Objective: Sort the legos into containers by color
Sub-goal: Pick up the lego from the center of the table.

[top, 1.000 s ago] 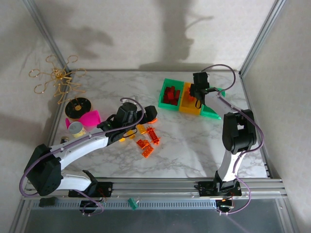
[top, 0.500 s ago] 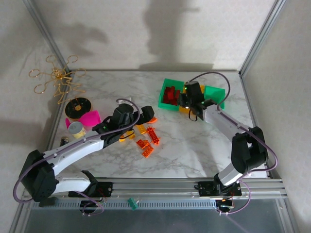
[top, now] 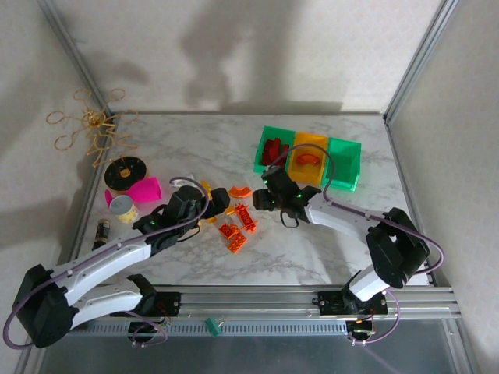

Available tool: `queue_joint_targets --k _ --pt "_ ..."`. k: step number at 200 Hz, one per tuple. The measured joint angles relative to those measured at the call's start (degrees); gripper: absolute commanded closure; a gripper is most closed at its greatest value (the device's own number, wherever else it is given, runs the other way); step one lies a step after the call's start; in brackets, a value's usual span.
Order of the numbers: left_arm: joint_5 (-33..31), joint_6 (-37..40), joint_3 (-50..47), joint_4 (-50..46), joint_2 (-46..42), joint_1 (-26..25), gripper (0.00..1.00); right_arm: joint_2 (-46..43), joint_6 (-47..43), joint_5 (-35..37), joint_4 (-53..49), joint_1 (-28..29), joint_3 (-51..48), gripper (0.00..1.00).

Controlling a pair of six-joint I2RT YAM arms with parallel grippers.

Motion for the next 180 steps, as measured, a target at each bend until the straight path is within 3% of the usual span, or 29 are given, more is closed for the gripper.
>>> queue_joint_targets --k 46,91,180 --pt "-1.44 -1.27 -1.36 -1.57 -2.78 0.0 0.0 1.73 2.03 -0.63 1.62 5.73 -0.39 0.28" --pt "-2.62 -1.92 -2.49 -2.89 -3.76 0.0 0.0 7.69 1.66 0.79 1.77 7.67 1.33 0.22" --pt "-3.67 -2.1 -2.99 -3.8 -5.03 0.04 0.0 16.22 -2.08 2.45 1.31 8.04 7.69 0.33"
